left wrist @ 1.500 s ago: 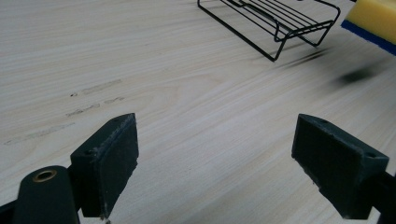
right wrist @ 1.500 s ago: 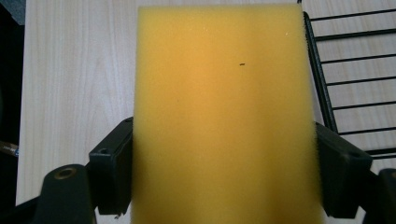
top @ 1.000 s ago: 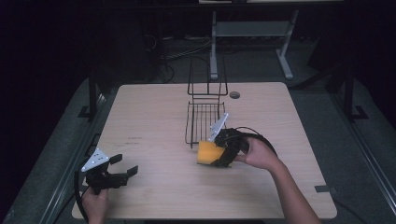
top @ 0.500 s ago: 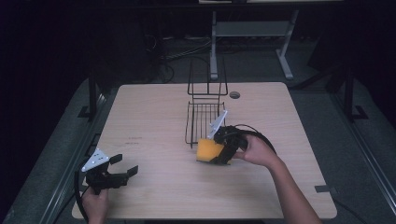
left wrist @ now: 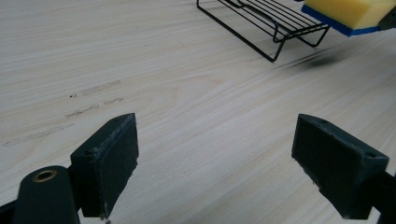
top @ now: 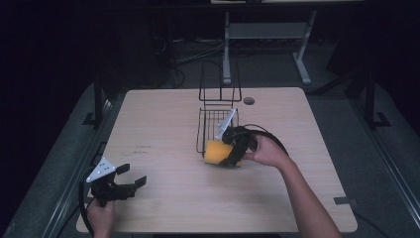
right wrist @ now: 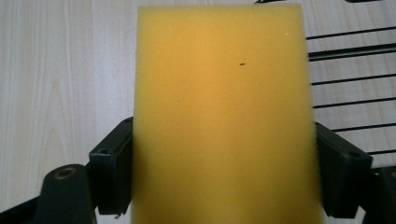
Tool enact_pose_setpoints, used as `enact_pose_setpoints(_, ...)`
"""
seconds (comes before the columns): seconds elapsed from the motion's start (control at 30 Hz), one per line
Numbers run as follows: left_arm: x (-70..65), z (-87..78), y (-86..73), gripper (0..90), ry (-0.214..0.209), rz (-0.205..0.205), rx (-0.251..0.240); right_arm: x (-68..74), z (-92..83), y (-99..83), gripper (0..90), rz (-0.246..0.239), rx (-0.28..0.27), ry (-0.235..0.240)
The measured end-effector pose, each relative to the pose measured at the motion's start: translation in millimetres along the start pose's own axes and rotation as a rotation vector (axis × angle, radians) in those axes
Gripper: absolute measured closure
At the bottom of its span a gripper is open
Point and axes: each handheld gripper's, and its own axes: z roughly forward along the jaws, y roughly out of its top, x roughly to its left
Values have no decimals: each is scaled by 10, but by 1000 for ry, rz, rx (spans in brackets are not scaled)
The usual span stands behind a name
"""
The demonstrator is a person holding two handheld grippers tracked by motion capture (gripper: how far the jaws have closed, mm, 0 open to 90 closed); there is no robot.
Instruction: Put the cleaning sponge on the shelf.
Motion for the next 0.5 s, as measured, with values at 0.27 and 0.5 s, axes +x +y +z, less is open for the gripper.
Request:
enact_pose_setpoints(0.27,-3,5,0,140,-3,1,1,-79,22,26,212,6,-4,13)
enact_pose_setpoints(0.5,-6,5,1,141,-3,2,1,-141,19,84,211,11,-1,15)
